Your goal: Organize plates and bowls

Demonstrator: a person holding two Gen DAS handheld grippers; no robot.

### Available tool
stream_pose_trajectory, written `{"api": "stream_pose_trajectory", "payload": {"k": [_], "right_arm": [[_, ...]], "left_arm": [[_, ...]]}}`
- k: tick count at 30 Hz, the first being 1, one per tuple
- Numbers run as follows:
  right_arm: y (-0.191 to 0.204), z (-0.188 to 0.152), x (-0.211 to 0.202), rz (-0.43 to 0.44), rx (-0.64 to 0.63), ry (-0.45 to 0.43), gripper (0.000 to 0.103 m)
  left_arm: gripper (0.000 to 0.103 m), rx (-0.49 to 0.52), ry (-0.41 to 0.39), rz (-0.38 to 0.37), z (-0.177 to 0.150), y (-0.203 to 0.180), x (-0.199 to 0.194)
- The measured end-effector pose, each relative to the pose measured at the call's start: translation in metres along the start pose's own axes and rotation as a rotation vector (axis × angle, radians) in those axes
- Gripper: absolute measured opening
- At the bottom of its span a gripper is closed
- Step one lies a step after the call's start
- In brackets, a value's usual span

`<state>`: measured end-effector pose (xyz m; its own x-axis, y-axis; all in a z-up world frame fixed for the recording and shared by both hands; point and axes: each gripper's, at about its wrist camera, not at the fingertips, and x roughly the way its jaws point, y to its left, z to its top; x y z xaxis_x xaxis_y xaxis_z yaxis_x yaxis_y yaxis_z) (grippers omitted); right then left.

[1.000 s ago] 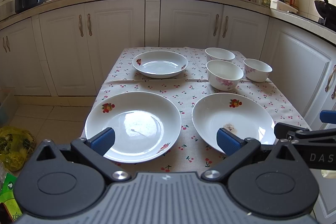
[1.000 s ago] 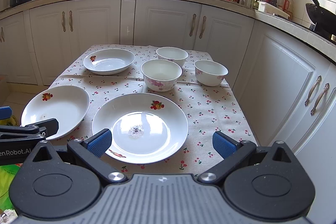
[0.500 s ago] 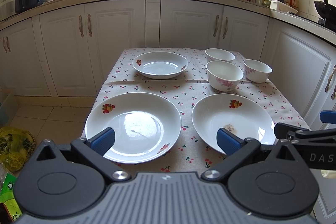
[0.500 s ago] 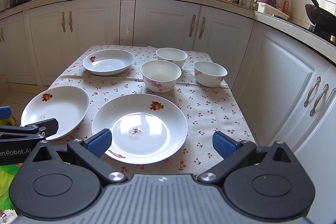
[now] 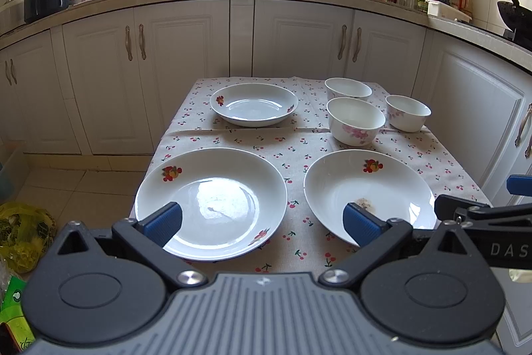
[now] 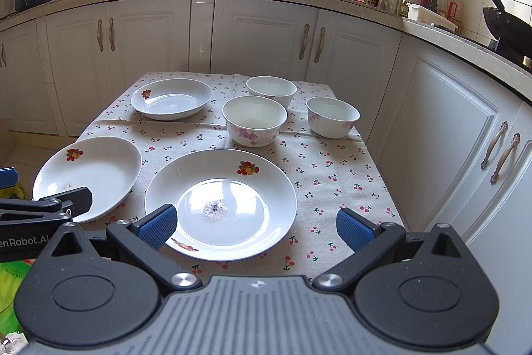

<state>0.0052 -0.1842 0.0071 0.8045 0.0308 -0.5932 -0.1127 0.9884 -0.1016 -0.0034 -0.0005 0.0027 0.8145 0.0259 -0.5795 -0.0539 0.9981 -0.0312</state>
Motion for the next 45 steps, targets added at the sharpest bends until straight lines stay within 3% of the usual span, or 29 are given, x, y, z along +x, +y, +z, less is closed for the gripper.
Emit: {"api": "stream_pose_trajectory", "payload": {"k": [15,29,36,39,43,45], "right_arm": [[0.0,0.006,0.003,0.036,0.012,-0.021,0.103],[-0.017,0.035,0.023,0.083,0.037,-0.078,0.103],[-0.025,0.052,0.039,0.179,0.07,-0.099,0.103],[-0.027,0.061,0.045,0.252,0.091,-0.123,0.103],[-0.019,0.07,0.059,0.347,0.08,-0.095,0.103],[-0.011,0.072,0.065,0.368,0.062,-0.091,0.103]], "left_arm": [[0.102,0.005,-0.009,-0.022,0.003,0.002,0.008],[0.102,0.064,-0.062,-0.122,0.01,0.012,0.023],[0.102,0.119,-0.138,-0.116,0.008,0.026,0.027],[0.102,0.137,-0.123,-0.126,0.007,0.035,0.03],[0.102,0.109,-0.047,-0.219,0.007,0.054,0.037],[0.102,0.092,-0.057,-0.256,0.003,0.063,0.036]]}}
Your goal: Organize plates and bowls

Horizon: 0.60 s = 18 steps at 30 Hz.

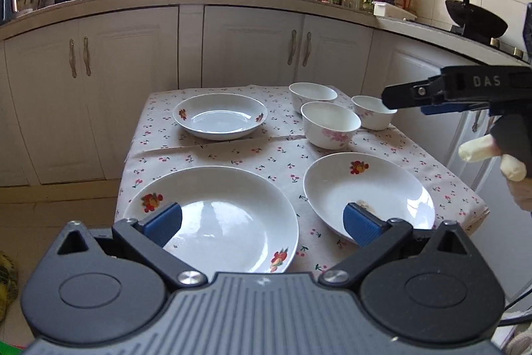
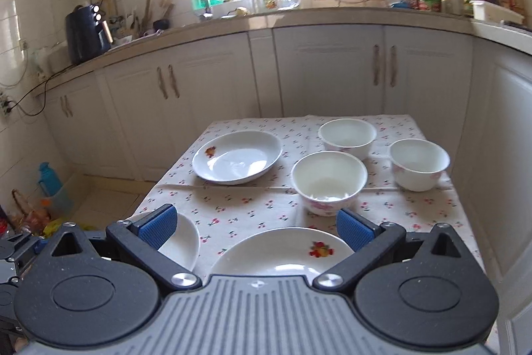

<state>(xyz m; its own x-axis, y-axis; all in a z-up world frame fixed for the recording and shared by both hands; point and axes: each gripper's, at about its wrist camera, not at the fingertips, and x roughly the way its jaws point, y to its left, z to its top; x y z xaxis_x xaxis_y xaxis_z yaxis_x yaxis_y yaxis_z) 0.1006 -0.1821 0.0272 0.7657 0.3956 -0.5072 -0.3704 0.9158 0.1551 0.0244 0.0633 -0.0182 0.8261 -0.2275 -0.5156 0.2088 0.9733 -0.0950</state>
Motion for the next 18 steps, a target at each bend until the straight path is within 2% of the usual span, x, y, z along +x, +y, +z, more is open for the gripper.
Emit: {"api": "stream_pose_trajectory", "payload": {"k": [3,8,12,18], "right_arm": [[0.013,0.0,0.009,0.002,-0.05,0.001,0.103],[0.025,0.004,0.02,0.093,-0.058,-0.02,0.103],[0.034,0.009,0.043,0.15,-0.039,0.049,0.103],[0.056,0.007,0.082,0.151,-0.1,0.149,0.103]], "left_arm": [[0.102,-0.002,0.006,0.005,-0.006,0.01,-0.002],[0.102,0.053,0.039,0.043,-0.018,0.028,-0.002],[0.102,0.079,0.092,0.055,-0.032,0.046,0.002],[0.102,0.137,0.169,0.011,-0.048,0.063,0.012]]}}
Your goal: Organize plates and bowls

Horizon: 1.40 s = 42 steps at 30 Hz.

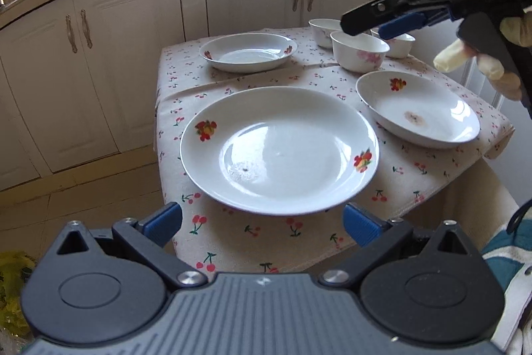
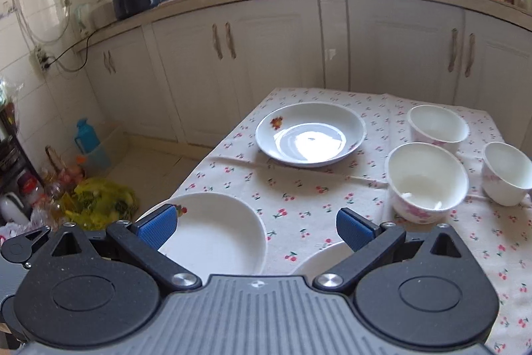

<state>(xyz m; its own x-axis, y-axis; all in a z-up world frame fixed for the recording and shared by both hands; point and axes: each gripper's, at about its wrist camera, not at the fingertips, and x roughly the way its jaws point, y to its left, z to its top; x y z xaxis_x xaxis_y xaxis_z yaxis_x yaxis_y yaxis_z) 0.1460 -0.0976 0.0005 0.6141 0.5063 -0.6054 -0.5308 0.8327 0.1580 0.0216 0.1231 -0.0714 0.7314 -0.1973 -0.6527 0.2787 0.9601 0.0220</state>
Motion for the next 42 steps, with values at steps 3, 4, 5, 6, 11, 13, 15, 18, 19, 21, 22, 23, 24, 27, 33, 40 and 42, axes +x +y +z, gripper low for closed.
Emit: {"api": "stream_pose_trajectory", "payload": {"k": [3,4,5,6,11,13,15,18,19,21,22,23,24,27,33,40,42], "right_arm": [[0.002,0.001,0.018,0.012,0.001,0.043,0.103],[0.003,0.002,0.023,0.01,-0.001,0.059,0.103],[0.004,0.002,0.029,0.014,-0.008,0.074,0.103],[0.004,0.003,0.034,0.021,-0.019,0.088,0.103],[0.012,0.002,0.059,0.031,-0.095,0.168,0.103],[0.015,0.001,0.067,0.044,-0.125,0.191,0.103],[0.016,0.001,0.076,0.069,-0.143,0.221,0.103],[0.012,0.001,0.088,0.112,-0.135,0.268,0.103],[0.01,0.001,0.092,0.129,-0.129,0.284,0.103],[0.007,0.002,0.098,0.149,-0.121,0.31,0.103],[0.006,0.002,0.101,0.158,-0.12,0.317,0.103],[0.005,0.003,0.103,0.164,-0.12,0.324,0.103],[0.004,0.003,0.105,0.172,-0.118,0.329,0.103],[0.003,0.004,0.109,0.201,-0.101,0.339,0.099],[0.003,0.006,0.117,0.229,-0.098,0.356,0.089],[-0.003,0.006,0.121,0.269,-0.055,0.377,0.086],[-0.004,0.007,0.122,0.276,-0.051,0.382,0.086]], "left_arm": [[0.102,0.007,0.025,-0.021,-0.002,0.006,0.007],[0.102,0.007,0.025,-0.026,-0.002,0.008,0.009],[0.102,0.013,0.028,-0.031,-0.002,0.01,0.012],[0.102,0.024,0.032,-0.039,-0.002,0.011,0.014],[0.102,0.06,0.046,-0.086,0.0,0.014,0.025],[0.102,0.071,0.053,-0.098,0.0,0.015,0.029],[0.102,0.079,0.056,-0.107,0.001,0.017,0.032],[0.102,0.087,0.064,-0.131,0.002,0.019,0.035],[0.102,0.092,0.064,-0.143,0.003,0.02,0.037],[0.102,0.107,0.069,-0.152,0.004,0.02,0.039],[0.102,0.114,0.073,-0.158,0.005,0.02,0.04],[0.102,0.116,0.07,-0.161,0.005,0.02,0.041],[0.102,0.118,0.071,-0.166,0.006,0.02,0.042],[0.102,0.138,0.068,-0.175,0.007,0.019,0.041],[0.102,0.139,0.07,-0.196,0.01,0.022,0.045],[0.101,0.147,0.066,-0.208,0.011,0.023,0.048],[0.101,0.152,0.064,-0.212,0.012,0.023,0.049]]}}
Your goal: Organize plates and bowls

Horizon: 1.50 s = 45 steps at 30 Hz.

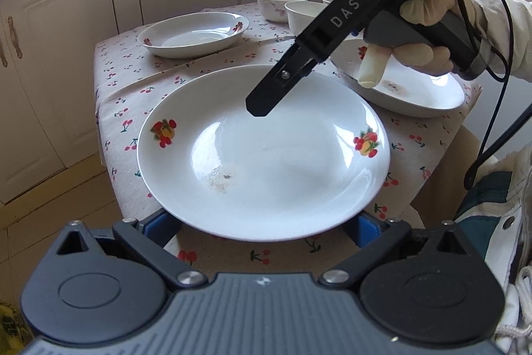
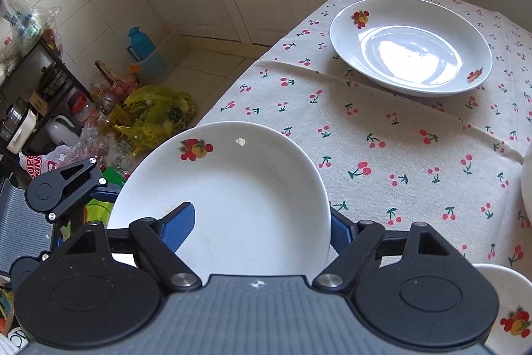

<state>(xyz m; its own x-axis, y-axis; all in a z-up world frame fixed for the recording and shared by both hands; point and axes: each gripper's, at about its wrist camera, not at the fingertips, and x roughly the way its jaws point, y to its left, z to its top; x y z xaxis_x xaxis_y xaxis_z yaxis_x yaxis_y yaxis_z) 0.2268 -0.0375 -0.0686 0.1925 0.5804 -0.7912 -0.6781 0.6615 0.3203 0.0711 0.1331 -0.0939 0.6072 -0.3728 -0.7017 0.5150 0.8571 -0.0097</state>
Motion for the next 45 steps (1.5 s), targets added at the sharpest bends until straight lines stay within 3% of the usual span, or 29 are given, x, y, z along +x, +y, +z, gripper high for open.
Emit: {"api": "stream_pose_trajectory", "payload": {"k": [13,26,42,45], "right_arm": [[-0.007,0.005,-0.007,0.009,0.031,-0.016,0.087],[-0.034,0.027,-0.012,-0.067,0.088,-0.09,0.088],[-0.05,0.031,-0.004,-0.105,0.122,-0.082,0.088],[-0.052,0.031,-0.003,-0.09,0.133,-0.082,0.092]], "left_arm": [[0.101,0.009,0.017,-0.006,0.013,0.004,0.005],[0.101,0.054,-0.011,-0.025,0.042,0.022,0.036],[0.1,0.052,-0.005,-0.044,0.049,0.028,0.05],[0.101,0.061,-0.009,-0.037,0.048,0.027,0.051]]}}
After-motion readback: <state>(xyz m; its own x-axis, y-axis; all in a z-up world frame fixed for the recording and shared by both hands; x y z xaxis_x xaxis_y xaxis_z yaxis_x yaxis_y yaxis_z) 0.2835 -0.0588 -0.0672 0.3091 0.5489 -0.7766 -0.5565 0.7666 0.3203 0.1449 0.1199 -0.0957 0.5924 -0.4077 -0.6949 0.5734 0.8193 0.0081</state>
